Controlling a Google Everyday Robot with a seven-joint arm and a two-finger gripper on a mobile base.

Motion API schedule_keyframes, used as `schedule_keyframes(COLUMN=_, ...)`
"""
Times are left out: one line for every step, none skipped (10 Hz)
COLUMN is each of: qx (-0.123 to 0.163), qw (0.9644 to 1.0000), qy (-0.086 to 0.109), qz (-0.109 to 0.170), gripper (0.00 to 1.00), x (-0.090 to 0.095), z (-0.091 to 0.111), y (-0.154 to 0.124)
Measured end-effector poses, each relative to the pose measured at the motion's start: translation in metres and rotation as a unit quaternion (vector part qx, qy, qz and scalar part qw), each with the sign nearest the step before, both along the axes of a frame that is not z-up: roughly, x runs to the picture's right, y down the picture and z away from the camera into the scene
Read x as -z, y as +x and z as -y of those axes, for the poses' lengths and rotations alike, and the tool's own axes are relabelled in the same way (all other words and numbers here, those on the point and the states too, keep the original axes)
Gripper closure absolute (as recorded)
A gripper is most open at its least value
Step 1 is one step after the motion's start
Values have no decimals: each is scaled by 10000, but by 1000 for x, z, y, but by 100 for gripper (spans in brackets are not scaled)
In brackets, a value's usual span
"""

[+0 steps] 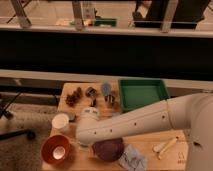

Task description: Place pepper in plastic cup

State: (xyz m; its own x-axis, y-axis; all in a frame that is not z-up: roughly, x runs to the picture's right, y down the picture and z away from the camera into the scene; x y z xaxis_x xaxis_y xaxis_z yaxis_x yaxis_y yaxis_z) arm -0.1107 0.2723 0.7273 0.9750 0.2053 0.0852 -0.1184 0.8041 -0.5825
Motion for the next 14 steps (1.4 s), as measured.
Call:
schedule_keyframes(qx=-22, qw=10000, qy=-11, qz=-29, gripper=42, x=-1, z=-2, y=-3)
schedule_keyframes(qx=-40, qw=10000, qy=-12, qz=-76, gripper=42, x=-1, z=-4, y=-6)
schedule_keyframes(qx=-80, qw=9999, qy=-8, qz=-132, gripper=42, x=-3, z=-4, y=-8)
schedule_keyframes(qx=-110, qw=9997, qy=-11, qz=-200, gripper=42, x=-4, z=-5, y=-7)
schedule_keyframes(qx=-143, qw=9996, qy=-19, qz=-233, gripper=42, x=-6, z=-5, y=-8)
schedule_keyframes(qx=-179, qw=9995, qy=-30, qz=-258, gripper=42, x=-10, z=-5, y=-10)
schedule_keyframes(qx=-204, qw=9994, qy=-38, qz=-285, gripper=42, x=-13, z=-4, y=-10)
schedule_keyframes(qx=-232, qw=9993, qy=-48, qz=-304, gripper=42, x=-15, z=-3, y=-10)
schedule_keyframes(qx=-275, qw=9990, qy=-57, qz=-336, gripper=42, x=-19, z=-1, y=-9)
schedule_keyframes(qx=-316, qw=9988, qy=-73, qz=-375, gripper=42, x=-23, z=0, y=-8)
schedule_keyframes(qx=-356, qw=9985, qy=-90, qz=-403, gripper=42, x=-28, z=1, y=-7)
schedule_keyframes(qx=-383, qw=9983, qy=-110, qz=-425, gripper=42, x=-31, z=1, y=-7)
schedule_keyframes(qx=-417, qw=9980, qy=-144, qz=-448, gripper=42, x=-36, z=0, y=-6)
schedule_keyframes(qx=-446, qw=9978, qy=-183, qz=-465, gripper=42, x=-40, z=-2, y=-6)
